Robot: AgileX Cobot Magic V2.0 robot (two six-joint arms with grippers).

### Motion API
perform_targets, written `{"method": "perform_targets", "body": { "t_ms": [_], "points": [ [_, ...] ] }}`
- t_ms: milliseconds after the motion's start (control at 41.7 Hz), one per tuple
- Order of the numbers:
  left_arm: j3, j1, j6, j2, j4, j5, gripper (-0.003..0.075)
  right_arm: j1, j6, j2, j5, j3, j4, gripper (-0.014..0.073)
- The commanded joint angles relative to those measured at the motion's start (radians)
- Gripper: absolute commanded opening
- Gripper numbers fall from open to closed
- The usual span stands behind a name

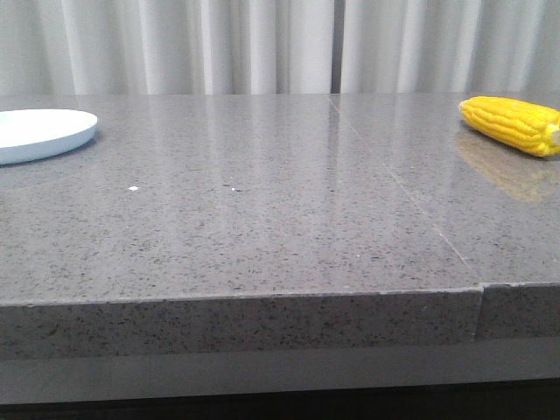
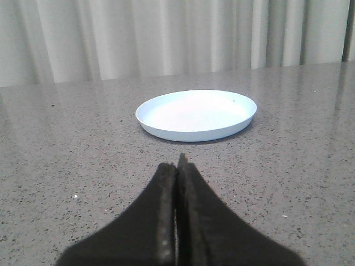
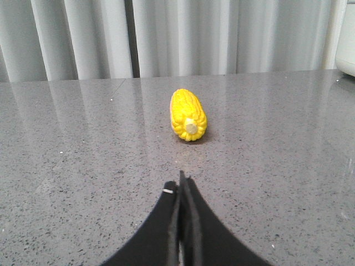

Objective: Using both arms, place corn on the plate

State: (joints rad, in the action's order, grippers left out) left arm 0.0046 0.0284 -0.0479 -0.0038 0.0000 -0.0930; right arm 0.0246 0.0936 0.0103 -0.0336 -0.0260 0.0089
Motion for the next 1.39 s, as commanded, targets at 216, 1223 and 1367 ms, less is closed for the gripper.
{"method": "perform_targets", "body": {
  "t_ms": [216, 1223, 1367],
  "points": [
    [0.004, 0.003, 0.010, -0.019, 0.000, 0.078, -0.0020, -0.001, -0.007, 0.012, 0.083, 0.015, -0.001, -0.0120],
    [-0.281, 0.003, 0.006, 0.005, -0.011, 0.111, -0.0020, -0.001, -0.007, -0.016, -0.030, 0.315, -0.001, -0.0120],
    [-0.451, 0.003, 0.006, 0.092, -0.011, -0.025, -0.0020, -0.001, -0.007, -0.124, -0.130, 0.473, -0.001, -0.0120]
  ]
}}
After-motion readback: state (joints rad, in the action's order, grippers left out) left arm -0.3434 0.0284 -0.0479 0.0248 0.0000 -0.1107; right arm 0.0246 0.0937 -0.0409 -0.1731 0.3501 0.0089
